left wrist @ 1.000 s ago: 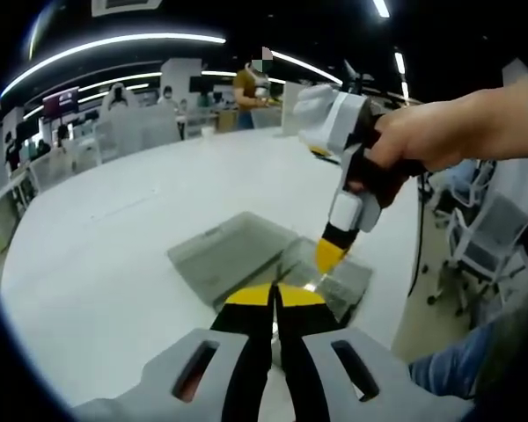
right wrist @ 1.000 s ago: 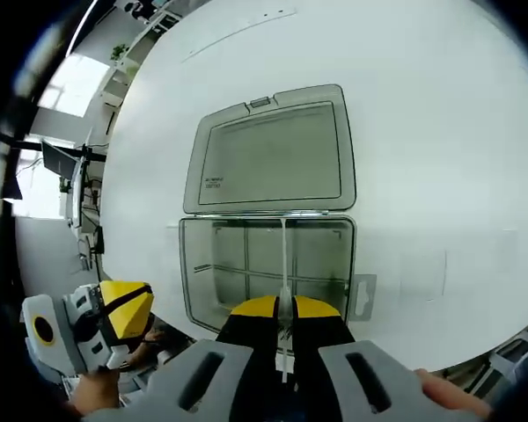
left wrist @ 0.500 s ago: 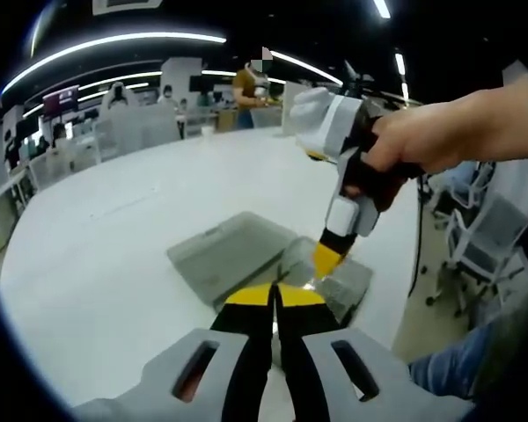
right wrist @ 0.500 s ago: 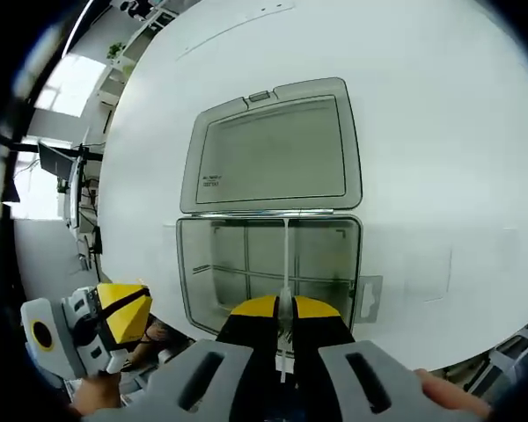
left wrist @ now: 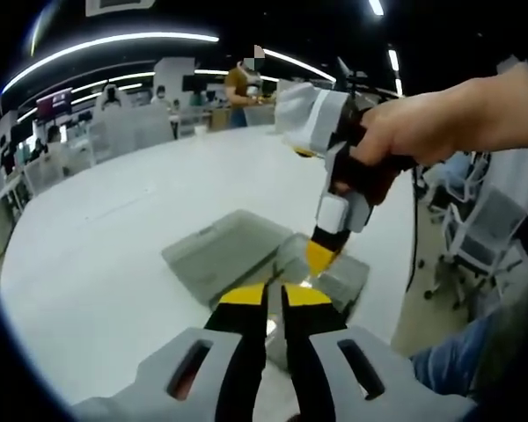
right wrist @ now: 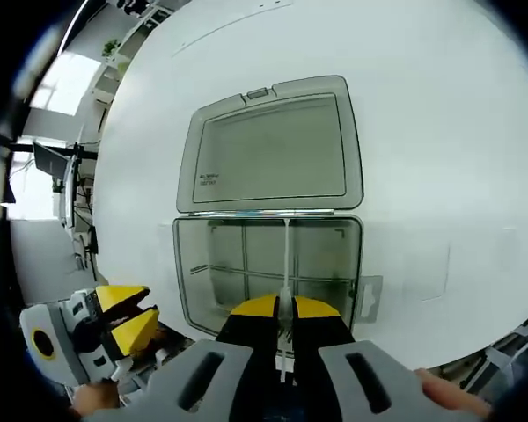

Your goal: Insert the divider into the dual guide fixture by aligning both edges with the guide slots and pushing it downward to the bottom, including one-sided entry, uneven engagement, binding, and posture correction.

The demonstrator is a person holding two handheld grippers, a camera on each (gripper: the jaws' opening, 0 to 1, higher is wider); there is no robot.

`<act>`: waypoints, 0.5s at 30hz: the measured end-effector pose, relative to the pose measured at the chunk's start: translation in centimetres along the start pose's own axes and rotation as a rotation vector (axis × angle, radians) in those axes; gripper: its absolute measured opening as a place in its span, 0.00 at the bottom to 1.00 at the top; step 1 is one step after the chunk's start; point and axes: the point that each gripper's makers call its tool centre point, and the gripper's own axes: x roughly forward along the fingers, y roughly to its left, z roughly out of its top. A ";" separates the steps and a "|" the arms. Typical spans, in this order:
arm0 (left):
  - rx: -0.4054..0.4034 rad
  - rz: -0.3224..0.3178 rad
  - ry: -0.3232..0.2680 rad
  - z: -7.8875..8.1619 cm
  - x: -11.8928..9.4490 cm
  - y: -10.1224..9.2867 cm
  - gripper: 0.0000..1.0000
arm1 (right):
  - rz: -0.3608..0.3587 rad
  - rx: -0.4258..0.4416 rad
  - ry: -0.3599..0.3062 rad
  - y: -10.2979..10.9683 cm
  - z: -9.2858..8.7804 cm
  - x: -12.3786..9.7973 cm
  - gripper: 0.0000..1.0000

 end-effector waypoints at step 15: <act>0.041 -0.040 0.018 -0.6 0.1 -1.1 0.26 | -0.006 0.004 -0.002 0.1 -0.1 0.0 0.00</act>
